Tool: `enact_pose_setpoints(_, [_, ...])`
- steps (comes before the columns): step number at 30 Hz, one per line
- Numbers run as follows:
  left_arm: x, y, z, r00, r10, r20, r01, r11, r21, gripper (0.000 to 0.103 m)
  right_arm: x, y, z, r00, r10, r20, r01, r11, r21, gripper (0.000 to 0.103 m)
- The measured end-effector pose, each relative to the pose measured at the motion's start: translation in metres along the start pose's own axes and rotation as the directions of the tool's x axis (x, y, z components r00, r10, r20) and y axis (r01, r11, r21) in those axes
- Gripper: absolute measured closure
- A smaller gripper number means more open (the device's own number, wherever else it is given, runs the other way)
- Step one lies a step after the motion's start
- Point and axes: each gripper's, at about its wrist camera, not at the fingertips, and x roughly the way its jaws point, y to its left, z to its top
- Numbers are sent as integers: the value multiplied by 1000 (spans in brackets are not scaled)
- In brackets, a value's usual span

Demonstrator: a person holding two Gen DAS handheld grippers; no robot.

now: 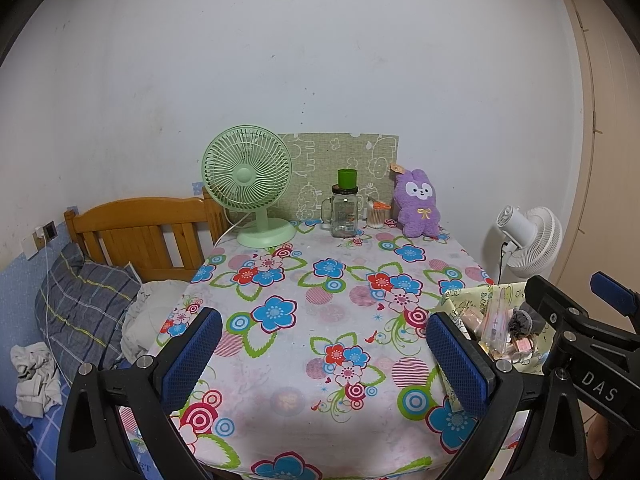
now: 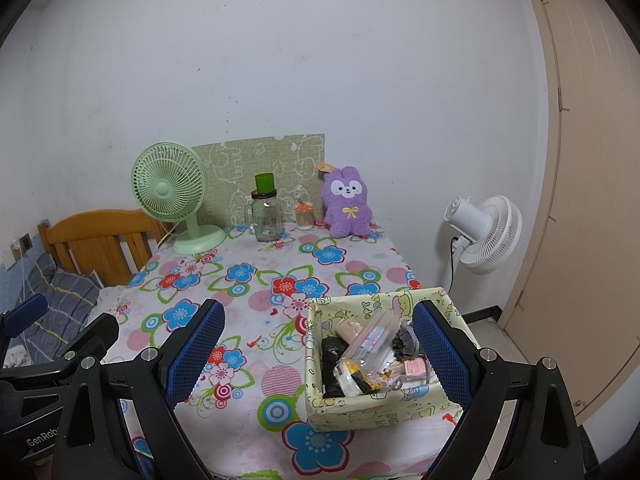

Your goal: Organize soft objects

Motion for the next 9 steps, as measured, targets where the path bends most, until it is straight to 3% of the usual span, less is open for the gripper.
enact_pose_setpoints(9, [0,2,0,1000,1,0,-1,1000,-1,0,1,0,1,1000,0,1,0,1000,2,7])
